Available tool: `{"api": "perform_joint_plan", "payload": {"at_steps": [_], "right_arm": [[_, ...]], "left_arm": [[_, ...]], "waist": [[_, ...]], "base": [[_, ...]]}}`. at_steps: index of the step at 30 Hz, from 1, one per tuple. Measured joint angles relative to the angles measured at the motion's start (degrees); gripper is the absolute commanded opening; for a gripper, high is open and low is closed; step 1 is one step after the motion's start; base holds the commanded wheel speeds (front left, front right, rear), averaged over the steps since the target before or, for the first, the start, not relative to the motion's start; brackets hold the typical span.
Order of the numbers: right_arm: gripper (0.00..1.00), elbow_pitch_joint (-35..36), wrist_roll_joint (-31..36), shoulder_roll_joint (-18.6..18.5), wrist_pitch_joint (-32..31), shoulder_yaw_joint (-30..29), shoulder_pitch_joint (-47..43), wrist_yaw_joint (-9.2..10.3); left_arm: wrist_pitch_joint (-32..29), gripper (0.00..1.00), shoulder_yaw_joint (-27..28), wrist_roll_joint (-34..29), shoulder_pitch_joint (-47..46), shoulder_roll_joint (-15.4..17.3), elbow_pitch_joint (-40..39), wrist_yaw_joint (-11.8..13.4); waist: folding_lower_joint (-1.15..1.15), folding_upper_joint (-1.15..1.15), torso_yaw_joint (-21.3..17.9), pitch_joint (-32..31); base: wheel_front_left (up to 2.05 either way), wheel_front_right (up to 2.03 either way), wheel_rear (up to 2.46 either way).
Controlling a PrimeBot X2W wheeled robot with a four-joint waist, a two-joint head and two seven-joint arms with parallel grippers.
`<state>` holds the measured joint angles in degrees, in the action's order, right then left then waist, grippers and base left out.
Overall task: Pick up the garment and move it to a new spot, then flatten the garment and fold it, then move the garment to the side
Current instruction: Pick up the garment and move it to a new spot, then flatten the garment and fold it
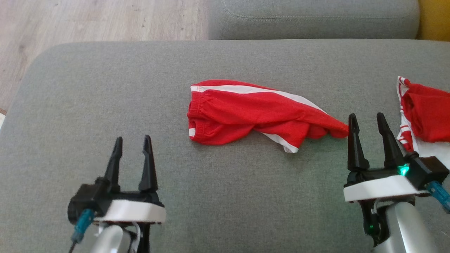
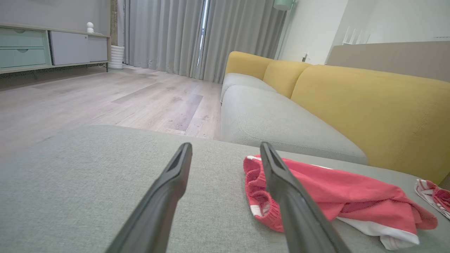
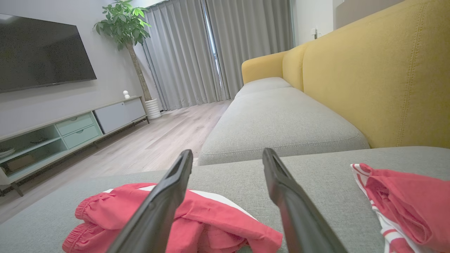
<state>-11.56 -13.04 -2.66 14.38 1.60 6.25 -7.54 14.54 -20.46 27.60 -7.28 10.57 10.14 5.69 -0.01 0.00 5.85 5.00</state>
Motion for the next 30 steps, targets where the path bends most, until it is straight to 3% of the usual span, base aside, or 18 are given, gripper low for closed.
{"api": "perform_joint_plan", "payload": {"at_steps": [5,12,20,24,30], "right_arm": [[1.0,-0.27,0.25,-0.01,0.0,0.46,-0.01,0.01],[1.0,-1.29,4.99,-0.91,-2.85,6.02,4.22,0.01],[1.0,-7.89,1.11,-10.85,-13.41,21.29,19.85,0.01],[1.0,-12.85,-5.26,-15.69,-17.06,30.3,25.65,0.0],[1.0,-19.29,-13.22,-20.79,-19.56,38.85,33.62,0.0]], "left_arm": [[0.0,1.0,2.56,-3.75,1.81,-3.2,-0.83,-2.52],[0.01,1.0,4.05,-7.05,1.57,-5.55,0.29,-5.97],[0.0,1.0,3.66,-7.78,-1.42,-7.64,2.18,-8.23],[0.01,1.0,1.67,-7.25,-2.37,-7.75,2.47,-8.23],[0.01,1.0,-2.4,-4.28,-3.35,-7.82,2.31,-6.77]], "waist": [[0.0,0.0,0.42,-0.07],[0.0,0.0,2.21,1.85],[0.02,0.0,6.89,5.11],[0.02,0.0,10.09,6.52],[0.02,0.0,14.67,8.65]], "base": [[0.0,0.0,0.0],[0.0,0.0,0.0],[0.0,0.0,0.0],[0.0,0.0,0.0],[0.0,0.0,0.0]]}}
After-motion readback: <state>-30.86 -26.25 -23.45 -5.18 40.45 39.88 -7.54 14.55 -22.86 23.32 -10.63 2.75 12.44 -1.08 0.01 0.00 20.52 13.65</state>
